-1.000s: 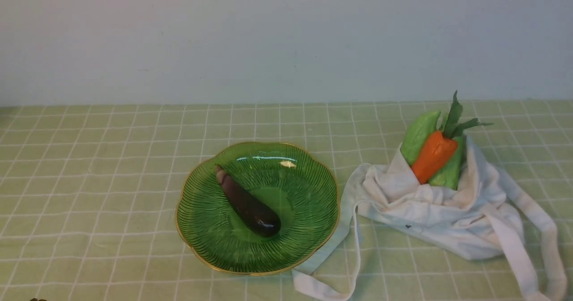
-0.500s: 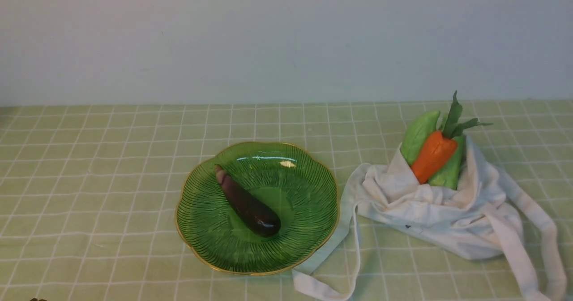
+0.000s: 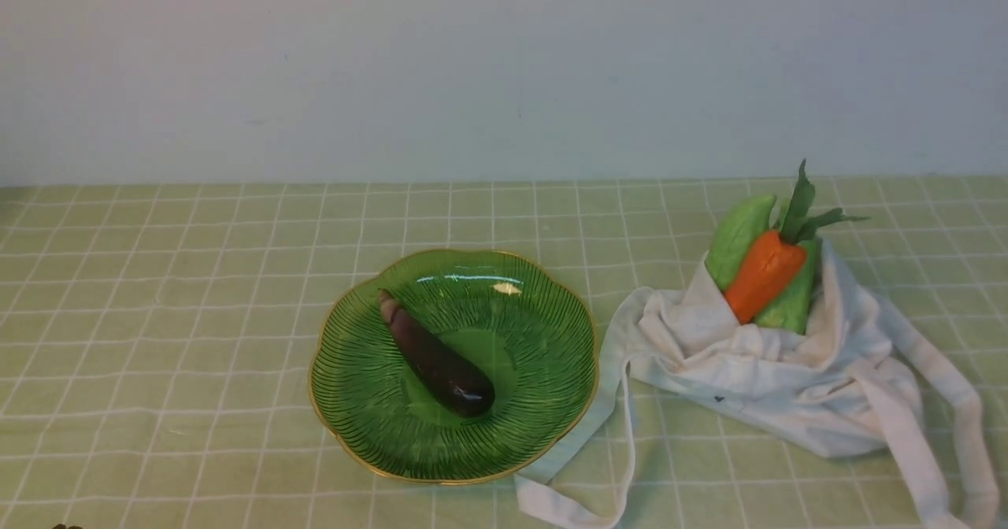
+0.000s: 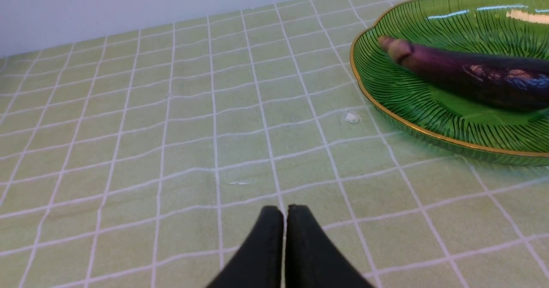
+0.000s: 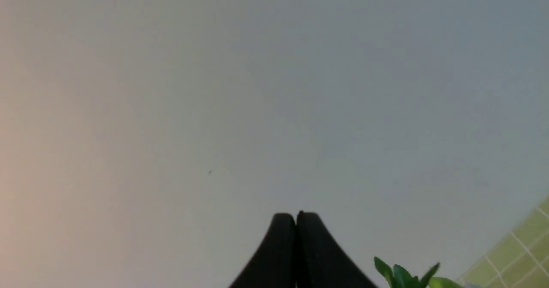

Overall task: Take vegetables from bag on green coffee tablecloth place on plate.
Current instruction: 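Reach into the cloth bag and grasp a vegetable inside it with the right gripper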

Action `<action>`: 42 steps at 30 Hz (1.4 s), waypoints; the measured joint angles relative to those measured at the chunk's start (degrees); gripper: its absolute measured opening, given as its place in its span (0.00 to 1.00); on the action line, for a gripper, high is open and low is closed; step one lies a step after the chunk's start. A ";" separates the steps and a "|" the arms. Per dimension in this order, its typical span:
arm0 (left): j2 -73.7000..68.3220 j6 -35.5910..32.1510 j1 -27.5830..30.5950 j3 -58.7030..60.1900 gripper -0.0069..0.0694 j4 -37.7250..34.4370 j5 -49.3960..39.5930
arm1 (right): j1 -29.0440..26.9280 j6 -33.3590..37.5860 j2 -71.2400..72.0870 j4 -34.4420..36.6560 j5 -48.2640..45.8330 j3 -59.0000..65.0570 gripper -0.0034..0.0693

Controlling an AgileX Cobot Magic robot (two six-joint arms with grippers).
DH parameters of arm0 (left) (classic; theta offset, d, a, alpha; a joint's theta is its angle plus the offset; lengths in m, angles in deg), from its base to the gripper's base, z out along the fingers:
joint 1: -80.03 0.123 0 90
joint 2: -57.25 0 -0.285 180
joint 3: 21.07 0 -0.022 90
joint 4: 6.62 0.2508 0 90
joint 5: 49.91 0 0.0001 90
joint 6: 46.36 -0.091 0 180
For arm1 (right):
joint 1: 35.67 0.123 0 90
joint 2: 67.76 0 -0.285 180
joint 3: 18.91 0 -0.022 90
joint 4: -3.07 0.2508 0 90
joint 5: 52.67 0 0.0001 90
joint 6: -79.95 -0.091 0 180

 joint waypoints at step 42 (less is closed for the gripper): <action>0.00 0.00 0.00 0.00 0.08 0.00 0.00 | 2.52 49.82 -90.91 12.01 -31.64 -48.18 0.71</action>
